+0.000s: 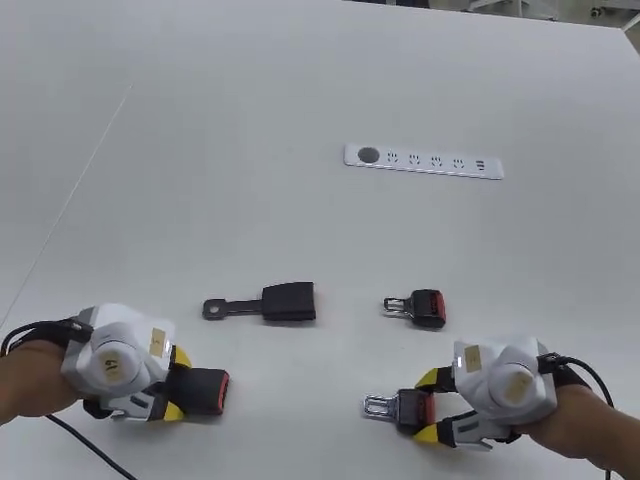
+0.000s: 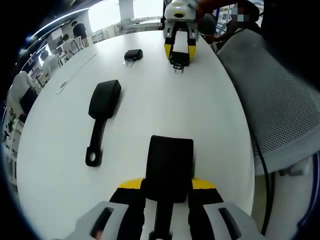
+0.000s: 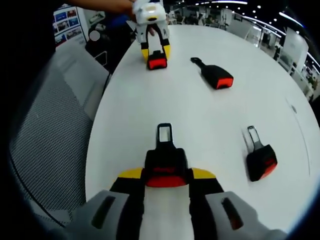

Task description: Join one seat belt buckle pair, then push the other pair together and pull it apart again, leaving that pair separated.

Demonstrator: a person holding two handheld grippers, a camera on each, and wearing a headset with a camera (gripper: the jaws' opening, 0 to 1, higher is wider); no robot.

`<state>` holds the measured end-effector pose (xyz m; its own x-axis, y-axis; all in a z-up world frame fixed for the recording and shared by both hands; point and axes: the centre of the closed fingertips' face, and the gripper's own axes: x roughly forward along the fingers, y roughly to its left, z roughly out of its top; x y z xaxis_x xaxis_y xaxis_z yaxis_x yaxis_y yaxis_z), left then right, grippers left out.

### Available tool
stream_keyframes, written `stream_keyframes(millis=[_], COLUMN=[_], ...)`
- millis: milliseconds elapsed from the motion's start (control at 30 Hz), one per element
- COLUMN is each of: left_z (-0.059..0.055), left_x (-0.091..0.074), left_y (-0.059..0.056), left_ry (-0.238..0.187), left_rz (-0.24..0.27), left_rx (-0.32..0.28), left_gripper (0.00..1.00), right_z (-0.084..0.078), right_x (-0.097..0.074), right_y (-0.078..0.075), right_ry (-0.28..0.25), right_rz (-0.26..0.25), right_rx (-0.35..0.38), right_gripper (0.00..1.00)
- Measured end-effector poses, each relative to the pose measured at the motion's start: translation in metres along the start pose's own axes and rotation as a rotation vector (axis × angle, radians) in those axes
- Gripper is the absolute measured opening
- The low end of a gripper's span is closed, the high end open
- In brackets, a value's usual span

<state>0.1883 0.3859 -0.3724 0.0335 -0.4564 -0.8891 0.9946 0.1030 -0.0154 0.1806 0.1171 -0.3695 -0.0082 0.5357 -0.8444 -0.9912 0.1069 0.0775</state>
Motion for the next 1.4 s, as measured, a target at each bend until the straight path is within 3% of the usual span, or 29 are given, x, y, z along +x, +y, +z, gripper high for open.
stream_keyframes(millis=[1067, 1400], left_z=[0.002, 0.000], left_x=[-0.001, 0.000], left_y=[-0.001, 0.000], left_ry=[0.018, 0.027], left_rz=[0.005, 0.004], left_rx=[-0.025, -0.022], left_gripper=[0.34, 0.34], right_z=[0.086, 0.105], right_x=[0.052, 0.065], right_y=[0.010, 0.010], right_ry=[-0.112, -0.146], right_rz=[0.024, 0.042], right_rx=[-0.035, -0.041], right_gripper=[0.34, 0.34])
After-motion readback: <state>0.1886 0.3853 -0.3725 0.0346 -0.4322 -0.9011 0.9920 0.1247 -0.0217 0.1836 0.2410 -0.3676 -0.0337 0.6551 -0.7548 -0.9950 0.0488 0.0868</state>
